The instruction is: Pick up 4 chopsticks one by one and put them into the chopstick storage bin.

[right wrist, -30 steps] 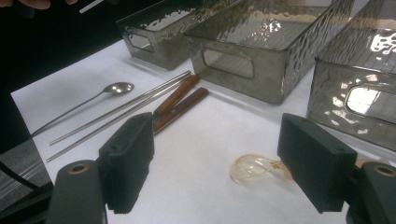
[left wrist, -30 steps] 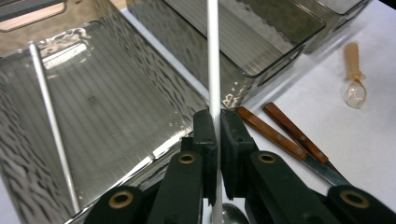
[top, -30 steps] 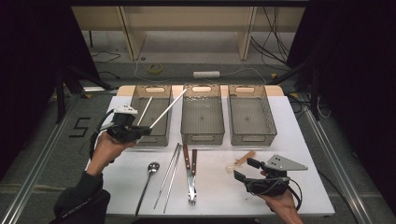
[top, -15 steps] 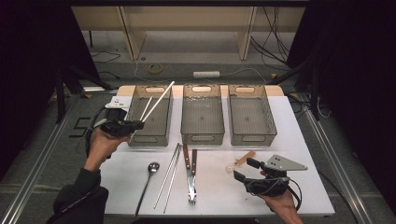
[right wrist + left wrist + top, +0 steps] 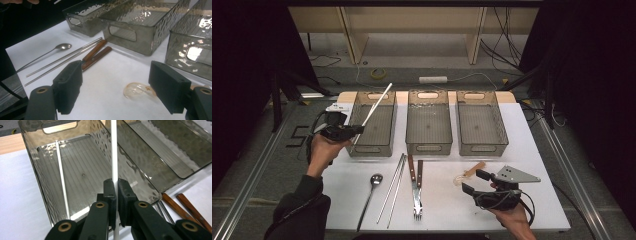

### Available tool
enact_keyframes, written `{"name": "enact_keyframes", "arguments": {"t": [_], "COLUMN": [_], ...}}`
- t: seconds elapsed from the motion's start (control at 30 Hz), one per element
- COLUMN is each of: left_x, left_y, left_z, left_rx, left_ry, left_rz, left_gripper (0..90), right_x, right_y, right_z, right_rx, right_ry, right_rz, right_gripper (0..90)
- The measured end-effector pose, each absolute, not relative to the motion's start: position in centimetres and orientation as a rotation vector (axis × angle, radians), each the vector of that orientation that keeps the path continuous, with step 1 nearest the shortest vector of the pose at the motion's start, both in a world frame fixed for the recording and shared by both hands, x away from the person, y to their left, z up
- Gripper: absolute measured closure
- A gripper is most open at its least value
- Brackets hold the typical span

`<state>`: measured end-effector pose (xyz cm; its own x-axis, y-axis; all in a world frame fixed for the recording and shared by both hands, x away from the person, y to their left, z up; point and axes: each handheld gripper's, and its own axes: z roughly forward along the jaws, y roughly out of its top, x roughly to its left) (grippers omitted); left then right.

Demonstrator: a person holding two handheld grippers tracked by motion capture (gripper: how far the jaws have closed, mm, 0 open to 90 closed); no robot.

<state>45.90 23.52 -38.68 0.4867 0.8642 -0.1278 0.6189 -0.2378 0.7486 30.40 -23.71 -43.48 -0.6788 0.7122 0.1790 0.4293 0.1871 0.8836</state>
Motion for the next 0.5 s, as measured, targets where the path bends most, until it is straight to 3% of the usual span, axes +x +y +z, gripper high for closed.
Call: {"name": "enact_keyframes", "arguments": {"t": [0.5], "left_x": [47.5], "left_y": [24.7], "left_z": [-40.6], "left_rx": [1.93], "left_ry": [1.301], "left_rz": [0.387], "left_gripper": [85.6], "right_x": [30.4], "right_y": [-23.6], "right_z": [-43.5], "right_rx": [1.09], "right_ry": [2.199], "right_rz": [1.485], "right_gripper": [28.3]}}
